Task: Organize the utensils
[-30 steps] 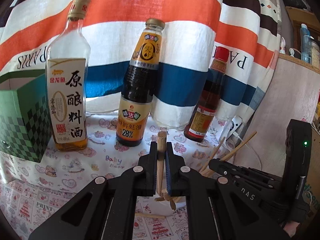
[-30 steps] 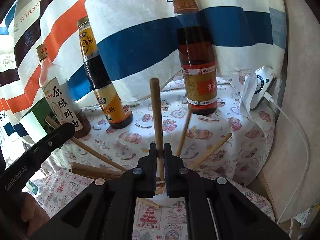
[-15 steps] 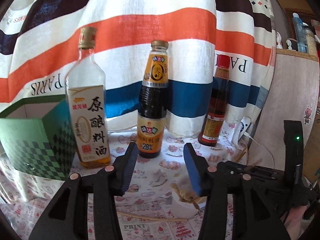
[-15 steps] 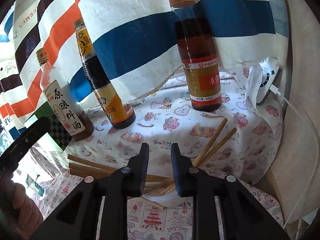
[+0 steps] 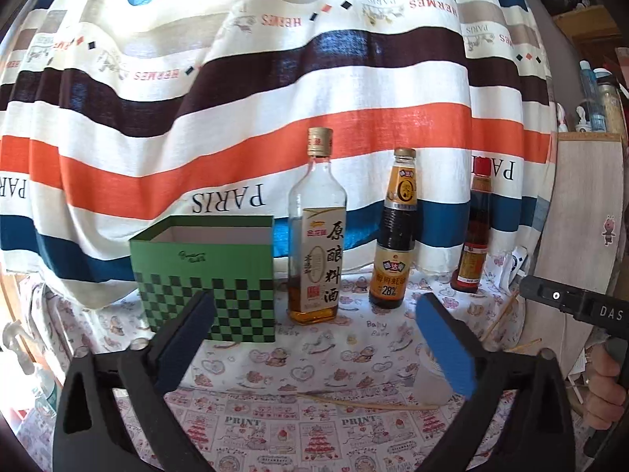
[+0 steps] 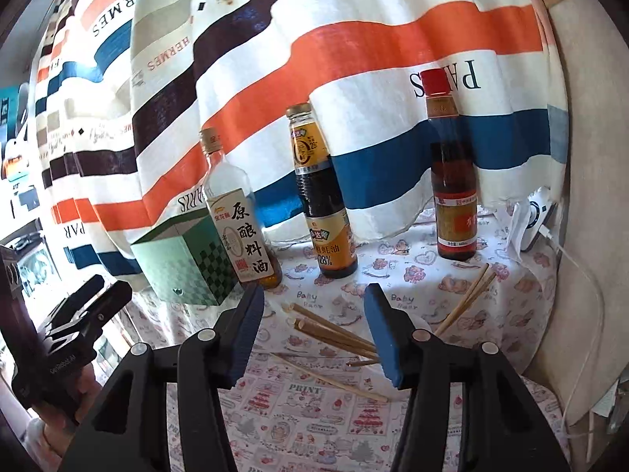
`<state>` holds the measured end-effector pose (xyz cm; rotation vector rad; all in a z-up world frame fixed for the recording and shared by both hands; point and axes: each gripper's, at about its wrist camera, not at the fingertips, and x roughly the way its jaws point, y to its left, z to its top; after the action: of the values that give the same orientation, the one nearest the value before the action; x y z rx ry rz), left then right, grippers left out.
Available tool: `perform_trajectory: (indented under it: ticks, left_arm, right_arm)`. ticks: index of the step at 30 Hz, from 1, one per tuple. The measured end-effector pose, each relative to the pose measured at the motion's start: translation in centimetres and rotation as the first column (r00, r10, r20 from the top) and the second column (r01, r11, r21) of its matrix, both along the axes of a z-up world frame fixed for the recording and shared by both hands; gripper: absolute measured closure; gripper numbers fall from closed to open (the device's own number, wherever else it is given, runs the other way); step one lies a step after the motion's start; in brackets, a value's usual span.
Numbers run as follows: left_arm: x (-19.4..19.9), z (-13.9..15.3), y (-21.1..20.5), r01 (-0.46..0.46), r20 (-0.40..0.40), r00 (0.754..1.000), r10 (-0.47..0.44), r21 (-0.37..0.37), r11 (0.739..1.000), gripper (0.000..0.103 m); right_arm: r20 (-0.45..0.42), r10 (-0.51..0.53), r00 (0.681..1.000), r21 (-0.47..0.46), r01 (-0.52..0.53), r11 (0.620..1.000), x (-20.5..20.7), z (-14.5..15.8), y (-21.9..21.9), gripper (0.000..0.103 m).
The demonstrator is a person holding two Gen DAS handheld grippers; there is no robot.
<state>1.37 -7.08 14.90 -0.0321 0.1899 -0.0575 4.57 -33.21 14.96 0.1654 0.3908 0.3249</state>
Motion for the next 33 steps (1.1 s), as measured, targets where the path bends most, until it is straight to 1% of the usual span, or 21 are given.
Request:
perform_trajectory:
  ticks: [1,2,3,6,8,10,12,13,14,15,16,18,20,23,26,27,28,31,33]
  left_arm:
    - [-0.5,-0.5,0.5,-0.026,0.006,1.000,0.026,0.010,1.000,0.000]
    - [-0.9,-1.1,0.9,-0.049,0.003,0.999,0.049,0.022,0.999,0.000]
    - [-1.3,-1.7,1.4,-0.059,-0.002,0.998,0.059,0.028,0.998,0.000]
    - [-2.1,-3.7,3.0,-0.048,-0.034,0.998,0.048,-0.002,0.999,0.000]
    - [-2.6,-5.4,4.1,-0.070,-0.055,0.996,0.068,-0.032,0.997,0.000]
    - [-3.2,-7.3,5.1,-0.108,-0.062,0.993,0.104,-0.056,0.993,0.000]
    - [-3.9,-9.7,6.2,-0.183,-0.046,0.983,0.180,-0.083,0.980,0.000]
    - [-3.6,-10.8,6.5,-0.211,-0.093,0.975,0.203,-0.084,0.974,0.000]
    - [-2.9,-11.3,6.6,-0.180,-0.158,0.974,0.165,-0.084,0.980,0.000]
    - [-2.4,-11.6,6.7,-0.116,-0.189,0.977,0.095,-0.100,0.988,0.000]
    - [-2.4,-11.8,6.7,-0.105,-0.185,0.979,0.084,-0.107,0.989,0.000]
    - [-2.5,-12.0,6.5,-0.145,-0.183,0.975,0.126,-0.097,0.985,0.000]
    - [-2.3,-12.3,6.2,-0.106,-0.195,0.977,0.085,-0.098,0.989,0.000]
    - [-2.1,-13.0,5.7,-0.126,-0.199,0.974,0.111,-0.065,0.990,0.000]
    - [-1.4,-13.8,5.0,-0.082,-0.235,0.969,0.072,-0.032,0.996,0.000]
    - [-1.2,-14.0,4.9,-0.075,-0.241,0.968,0.068,-0.022,0.997,0.000]
    - [-1.2,-14.2,4.7,-0.086,-0.232,0.969,0.082,-0.011,0.996,0.000]
    - [-1.5,-14.4,4.5,-0.118,-0.199,0.973,0.117,0.007,0.993,0.000]
    - [-1.4,-14.7,4.8,-0.124,-0.214,0.969,0.119,-0.009,0.992,0.000]
  right_arm:
    - [0.001,0.001,1.000,-0.002,-0.001,1.000,-0.6,-0.4,0.2,0.036]
    - [-0.004,0.001,1.000,0.003,-0.001,1.000,-1.1,-0.9,0.3,0.025]
    - [-0.013,-0.002,1.000,0.008,0.002,1.000,-1.5,-1.5,0.4,0.022]
    - [-0.058,-0.023,0.998,-0.009,0.022,1.000,-2.3,-4.1,0.6,0.021]
    - [-0.089,-0.047,0.995,-0.017,0.046,0.999,-2.6,-5.9,0.6,0.021]
    - [-0.120,-0.058,0.991,-0.008,0.057,0.998,-2.9,-7.6,0.5,0.021]
    - [-0.142,-0.067,0.988,0.014,0.070,0.997,-3.5,-9.0,0.0,0.021]
    - [-0.141,-0.077,0.987,0.008,0.079,0.997,-3.8,-9.7,0.0,0.021]
    - [-0.132,-0.091,0.987,-0.012,0.091,0.996,-4.0,-10.3,0.0,0.020]
    - [-0.122,-0.110,0.986,-0.039,0.106,0.994,-4.0,-11.0,0.1,0.020]
    - [-0.122,-0.129,0.984,-0.065,0.122,0.990,-3.8,-11.6,0.1,0.020]
    - [-0.162,-0.140,0.977,-0.112,0.122,0.986,-3.0,-12.6,0.4,0.020]
    - [-0.206,-0.113,0.972,-0.115,0.090,0.989,-2.2,-13.6,0.3,0.020]
    - [-0.307,-0.129,0.943,-0.116,0.097,0.988,-0.8,-15.6,0.1,0.020]
    - [-0.390,-0.090,0.916,-0.101,0.055,0.993,0.2,-17.0,0.0,0.020]
    - [-0.409,-0.083,0.909,-0.113,0.040,0.993,0.4,-17.4,0.2,0.020]
    - [-0.423,-0.079,0.903,-0.133,0.025,0.991,0.5,-17.7,0.4,0.020]
    - [-0.434,-0.045,0.900,-0.204,-0.049,0.978,0.3,-18.2,1.8,0.020]
    - [-0.430,-0.028,0.902,-0.233,-0.081,0.969,0.0,-18.3,2.5,0.020]
